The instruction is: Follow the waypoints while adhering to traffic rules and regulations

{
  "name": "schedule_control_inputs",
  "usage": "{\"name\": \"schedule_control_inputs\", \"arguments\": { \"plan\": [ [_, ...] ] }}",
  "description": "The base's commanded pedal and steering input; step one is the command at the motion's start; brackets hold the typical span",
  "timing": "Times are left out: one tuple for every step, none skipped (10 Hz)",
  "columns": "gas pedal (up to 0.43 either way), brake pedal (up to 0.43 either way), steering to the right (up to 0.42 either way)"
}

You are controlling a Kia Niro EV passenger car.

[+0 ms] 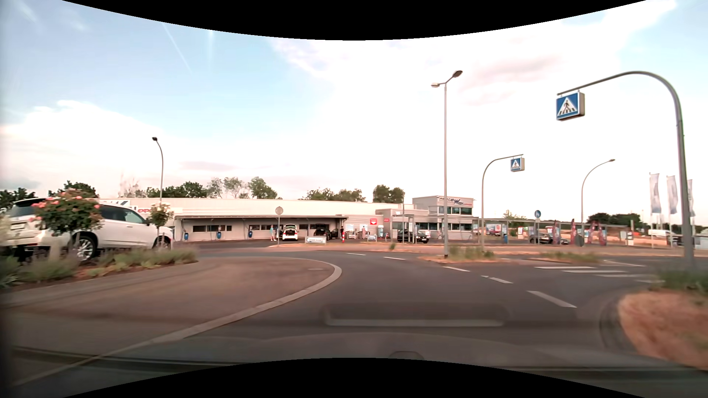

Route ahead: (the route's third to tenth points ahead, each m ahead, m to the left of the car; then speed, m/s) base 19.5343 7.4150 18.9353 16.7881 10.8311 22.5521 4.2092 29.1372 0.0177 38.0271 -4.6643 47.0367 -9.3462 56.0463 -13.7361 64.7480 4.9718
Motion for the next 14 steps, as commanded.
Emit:
{"name": "schedule_control_inputs", "arguments": {
  "plan": [
    [0.0, 0.0, 0.262],
    [0.0, 0.0, 0.231],
    [0.0, 0.0, 0.194],
    [0.0, 0.0, 0.151],
    [0.0, 0.0, 0.121],
    [0.0, 0.0, 0.098],
    [0.0, 0.0, 0.063],
    [0.0, 0.0, 0.014],
    [0.0, 0.0, -0.034],
    [0.0, 0.0, -0.079],
    [0.0, 0.0, -0.107],
    [0.0, 0.0, -0.133],
    [0.0, 0.0, -0.154],
    [0.0, 0.0, -0.166]
  ]
}}
